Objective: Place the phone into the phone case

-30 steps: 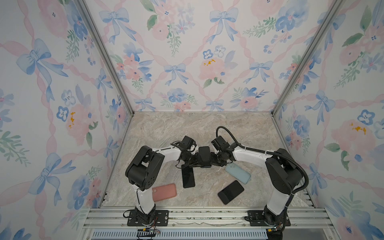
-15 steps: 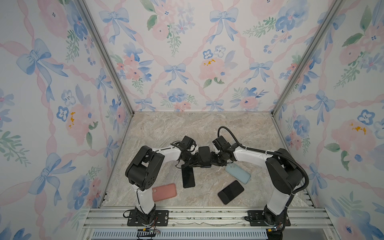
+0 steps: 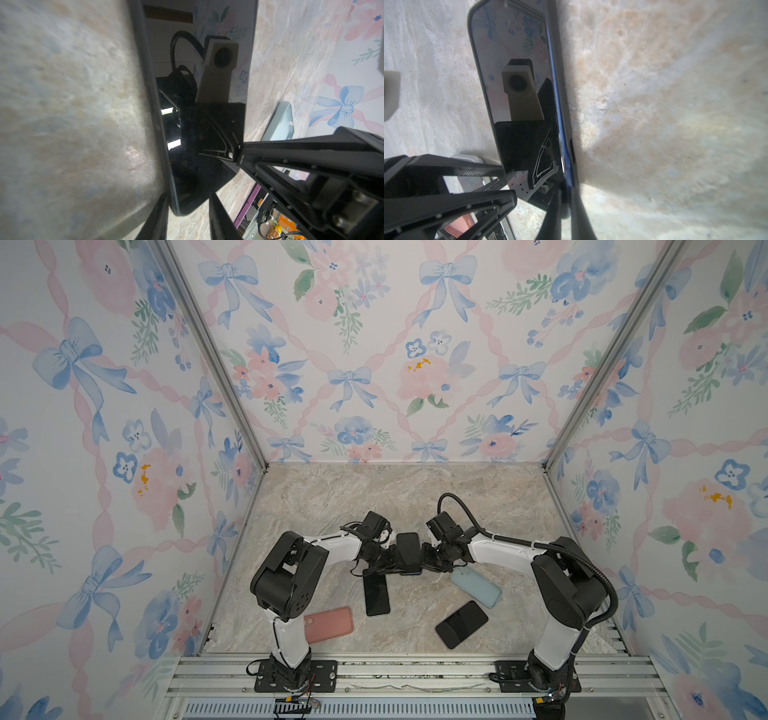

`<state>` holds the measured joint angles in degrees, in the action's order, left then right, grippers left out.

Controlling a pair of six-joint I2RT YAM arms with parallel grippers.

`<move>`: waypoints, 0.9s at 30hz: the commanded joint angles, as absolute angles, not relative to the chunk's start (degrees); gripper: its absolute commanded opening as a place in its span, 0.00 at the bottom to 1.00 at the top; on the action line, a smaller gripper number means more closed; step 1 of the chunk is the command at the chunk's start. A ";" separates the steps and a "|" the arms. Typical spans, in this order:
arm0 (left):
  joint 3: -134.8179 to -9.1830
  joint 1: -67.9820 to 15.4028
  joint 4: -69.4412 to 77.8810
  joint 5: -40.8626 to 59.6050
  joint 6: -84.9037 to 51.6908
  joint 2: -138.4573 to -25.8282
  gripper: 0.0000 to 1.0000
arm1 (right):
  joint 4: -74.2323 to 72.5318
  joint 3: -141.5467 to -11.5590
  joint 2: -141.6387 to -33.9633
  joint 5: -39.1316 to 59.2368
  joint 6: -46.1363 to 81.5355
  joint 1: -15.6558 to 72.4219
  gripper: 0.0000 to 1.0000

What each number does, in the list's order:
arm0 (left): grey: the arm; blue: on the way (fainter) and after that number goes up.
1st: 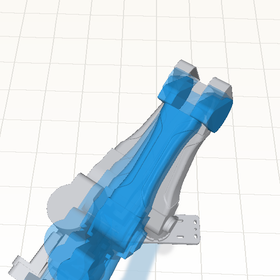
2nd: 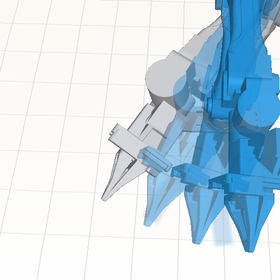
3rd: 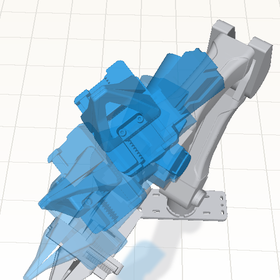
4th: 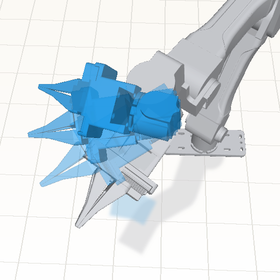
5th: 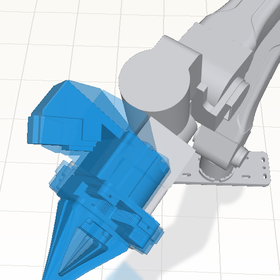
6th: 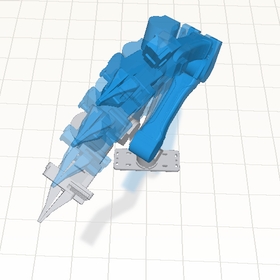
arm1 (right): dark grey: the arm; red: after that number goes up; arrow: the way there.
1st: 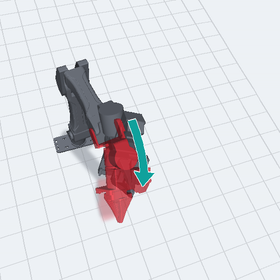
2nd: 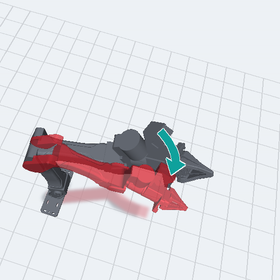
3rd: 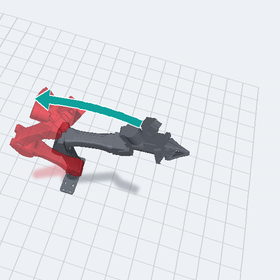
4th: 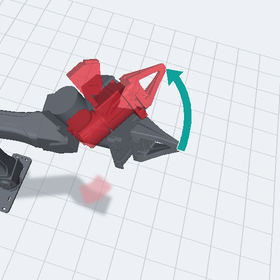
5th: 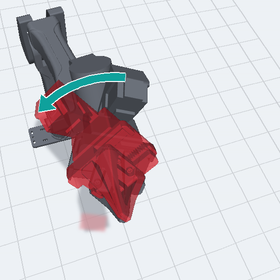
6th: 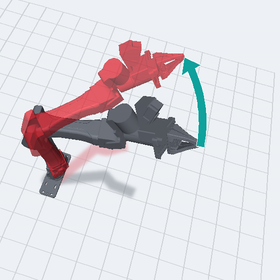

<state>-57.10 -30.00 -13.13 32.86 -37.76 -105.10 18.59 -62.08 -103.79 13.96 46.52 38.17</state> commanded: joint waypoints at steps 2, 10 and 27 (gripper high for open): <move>-56.69 -31.11 -10.92 34.63 -37.54 -107.40 0.34 | 11.97 -59.95 -108.37 20.90 47.92 40.39 0.10; -56.86 -31.23 -10.88 34.72 -37.53 -107.40 0.34 | 10.84 -59.25 -109.27 21.28 48.55 40.69 0.10; -54.18 -28.27 -11.39 32.70 -37.53 -103.74 0.37 | 22.41 -62.99 -102.24 15.16 41.43 37.14 0.17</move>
